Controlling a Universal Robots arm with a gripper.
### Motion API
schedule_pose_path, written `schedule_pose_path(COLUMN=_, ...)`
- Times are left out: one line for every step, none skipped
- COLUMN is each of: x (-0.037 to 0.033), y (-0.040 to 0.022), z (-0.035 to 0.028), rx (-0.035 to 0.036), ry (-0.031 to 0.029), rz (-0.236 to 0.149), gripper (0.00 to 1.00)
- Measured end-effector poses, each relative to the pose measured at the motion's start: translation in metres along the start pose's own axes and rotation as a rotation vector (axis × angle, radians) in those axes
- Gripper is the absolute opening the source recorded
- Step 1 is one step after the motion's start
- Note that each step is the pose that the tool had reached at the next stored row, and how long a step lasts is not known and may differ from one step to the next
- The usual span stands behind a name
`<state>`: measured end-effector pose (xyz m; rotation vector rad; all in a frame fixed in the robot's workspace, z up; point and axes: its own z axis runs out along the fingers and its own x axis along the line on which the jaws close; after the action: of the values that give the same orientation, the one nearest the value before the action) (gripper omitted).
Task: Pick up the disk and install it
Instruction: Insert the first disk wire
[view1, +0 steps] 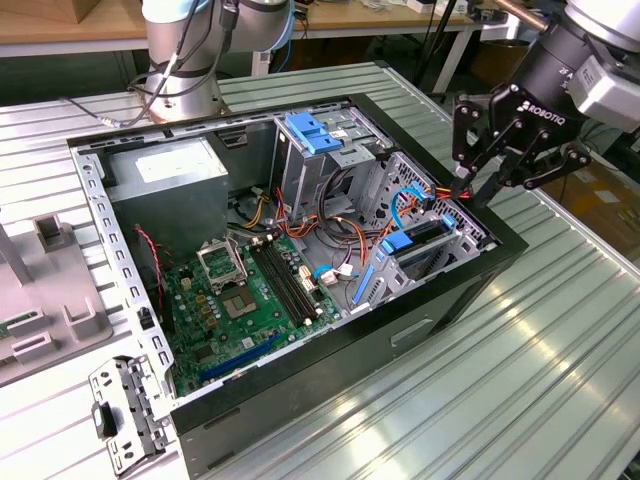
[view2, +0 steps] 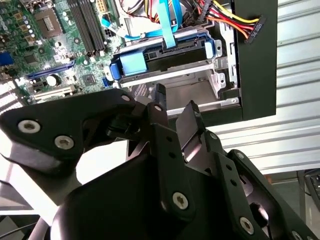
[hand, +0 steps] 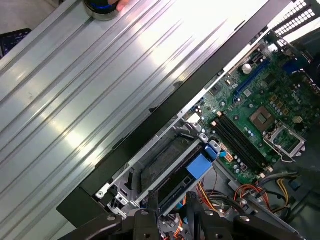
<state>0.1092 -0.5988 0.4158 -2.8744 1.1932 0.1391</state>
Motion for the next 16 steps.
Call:
schedule_pose_path(x=0.0007, y=-0.0007, z=0.0002, rx=0.0, ry=0.0, rz=0.0, gripper=0.36)
schedule_pose_path(x=0.0015, y=-0.0014, z=0.0005, rx=0.0, ry=0.0, rz=0.0, gripper=0.36)
schedule_pose_path(x=0.0021, y=-0.002, z=0.0008, rx=0.0, ry=0.0, rz=0.0, gripper=0.36)
schedule_pose_path(x=0.0028, y=-0.0027, z=0.0012, rx=0.0, ry=-0.0001, rz=0.0, gripper=0.36)
schedule_pose_path(x=0.0034, y=-0.0033, z=0.0015, rx=-0.0001, ry=0.0, rz=0.0, gripper=0.36)
schedule_pose_path(x=0.0046, y=-0.0044, z=0.002, rx=-0.0001, ry=0.0, rz=0.0, gripper=0.36)
schedule_pose_path(x=0.0053, y=-0.0051, z=0.0023, rx=0.0, ry=0.0, rz=0.0, gripper=0.36)
schedule_pose_path(x=0.0059, y=-0.0057, z=0.0026, rx=0.0, ry=-0.0001, rz=0.0, gripper=0.36)
schedule_pose_path(x=0.0069, y=-0.0067, z=0.003, rx=-0.0001, ry=0.0, rz=0.0, gripper=0.36)
schedule_pose_path(x=0.0077, y=-0.0074, z=0.0033, rx=-0.0001, ry=0.0, rz=0.0, gripper=0.36)
schedule_pose_path(x=0.0082, y=-0.0079, z=0.0035, rx=0.0, ry=0.0, rz=0.0, gripper=0.36)
schedule_pose_path(x=0.0094, y=-0.0091, z=0.004, rx=-0.0001, ry=0.0, rz=0.0, gripper=0.36)
schedule_pose_path(x=0.0105, y=-0.0101, z=0.0045, rx=0.0, ry=0.0, rz=0.0, gripper=0.36)
schedule_pose_path(x=0.0117, y=-0.0112, z=0.005, rx=-0.0001, ry=0.0, rz=0.0, gripper=0.36)
schedule_pose_path(x=0.013, y=-0.0125, z=0.0056, rx=0.0, ry=-0.0001, rz=0.0, gripper=0.36)
schedule_pose_path(x=0.0141, y=-0.0136, z=0.006, rx=0.0, ry=0.0, rz=0.0, gripper=0.36)
